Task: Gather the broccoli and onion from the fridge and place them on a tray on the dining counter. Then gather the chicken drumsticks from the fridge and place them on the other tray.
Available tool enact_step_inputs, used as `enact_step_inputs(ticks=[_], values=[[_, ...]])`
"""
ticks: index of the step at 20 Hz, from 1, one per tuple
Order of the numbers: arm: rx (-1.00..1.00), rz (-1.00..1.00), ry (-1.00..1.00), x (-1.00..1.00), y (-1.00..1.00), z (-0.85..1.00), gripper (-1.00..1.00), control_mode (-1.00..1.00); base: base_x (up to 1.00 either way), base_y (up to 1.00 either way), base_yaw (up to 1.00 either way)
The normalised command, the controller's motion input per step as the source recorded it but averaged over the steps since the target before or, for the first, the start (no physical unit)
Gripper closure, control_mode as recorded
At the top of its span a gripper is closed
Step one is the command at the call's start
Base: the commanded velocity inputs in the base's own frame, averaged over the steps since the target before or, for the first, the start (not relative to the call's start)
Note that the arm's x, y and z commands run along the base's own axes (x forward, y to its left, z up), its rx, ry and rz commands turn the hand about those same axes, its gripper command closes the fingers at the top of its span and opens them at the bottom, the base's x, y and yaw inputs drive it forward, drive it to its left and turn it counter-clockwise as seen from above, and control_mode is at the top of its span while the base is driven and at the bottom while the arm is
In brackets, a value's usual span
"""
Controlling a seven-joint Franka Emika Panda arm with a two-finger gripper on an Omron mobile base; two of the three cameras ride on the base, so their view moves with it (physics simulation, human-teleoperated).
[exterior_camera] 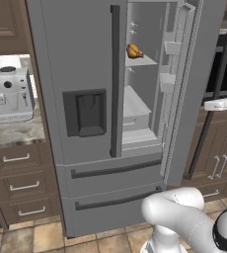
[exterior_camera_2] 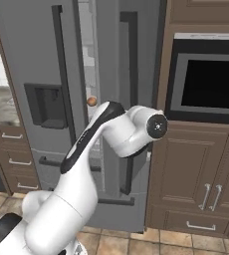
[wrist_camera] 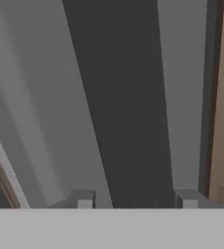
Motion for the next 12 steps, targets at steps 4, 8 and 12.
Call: enact_step_inputs(ticks=[4,8,12], values=[[0.00,0.00,0.11,-0.01,-0.26,0.00,1.00,-1.00,0.00,0.00,0.00],[0.00,0.00,0.10,-0.01,-0.01,0.00,-1.00,-1.00,0.00,0.00,0.00],[-0.01,0.00,0.00,-0.05,0.00,0.00,-1.00,-1.00,0.00,0.00,0.00]])
